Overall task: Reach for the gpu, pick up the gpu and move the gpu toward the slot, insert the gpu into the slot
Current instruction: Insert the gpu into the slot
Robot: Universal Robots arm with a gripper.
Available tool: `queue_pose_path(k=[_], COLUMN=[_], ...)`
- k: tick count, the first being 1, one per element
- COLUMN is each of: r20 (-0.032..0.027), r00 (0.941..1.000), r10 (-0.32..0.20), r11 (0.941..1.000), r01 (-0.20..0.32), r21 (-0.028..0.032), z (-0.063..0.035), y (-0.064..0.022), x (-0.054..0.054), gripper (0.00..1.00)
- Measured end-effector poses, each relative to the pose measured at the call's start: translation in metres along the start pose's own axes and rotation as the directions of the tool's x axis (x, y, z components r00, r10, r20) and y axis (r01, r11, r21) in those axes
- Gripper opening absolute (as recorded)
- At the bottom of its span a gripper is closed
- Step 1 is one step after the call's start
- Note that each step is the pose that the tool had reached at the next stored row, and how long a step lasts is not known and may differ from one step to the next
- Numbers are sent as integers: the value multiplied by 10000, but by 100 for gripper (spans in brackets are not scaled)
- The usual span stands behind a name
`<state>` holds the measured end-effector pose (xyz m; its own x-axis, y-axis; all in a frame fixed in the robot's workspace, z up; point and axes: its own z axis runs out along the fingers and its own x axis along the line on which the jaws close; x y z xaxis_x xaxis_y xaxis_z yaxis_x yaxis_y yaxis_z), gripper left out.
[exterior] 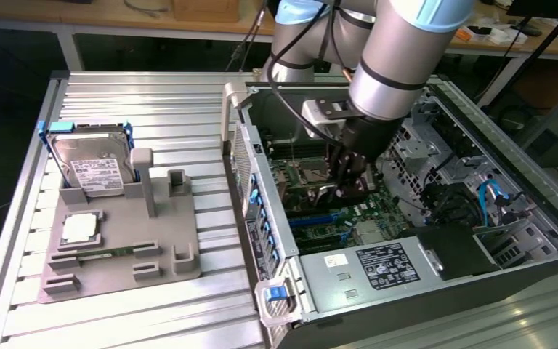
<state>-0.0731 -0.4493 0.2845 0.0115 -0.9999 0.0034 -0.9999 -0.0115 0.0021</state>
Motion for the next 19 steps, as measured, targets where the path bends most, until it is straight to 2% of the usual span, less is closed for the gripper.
queue_pose_path(k=[19], r20=[-1], r00=[10000], r10=[0], r11=[10000], r01=[0], r21=[0], z=[78], y=[83], x=[7], gripper=[27])
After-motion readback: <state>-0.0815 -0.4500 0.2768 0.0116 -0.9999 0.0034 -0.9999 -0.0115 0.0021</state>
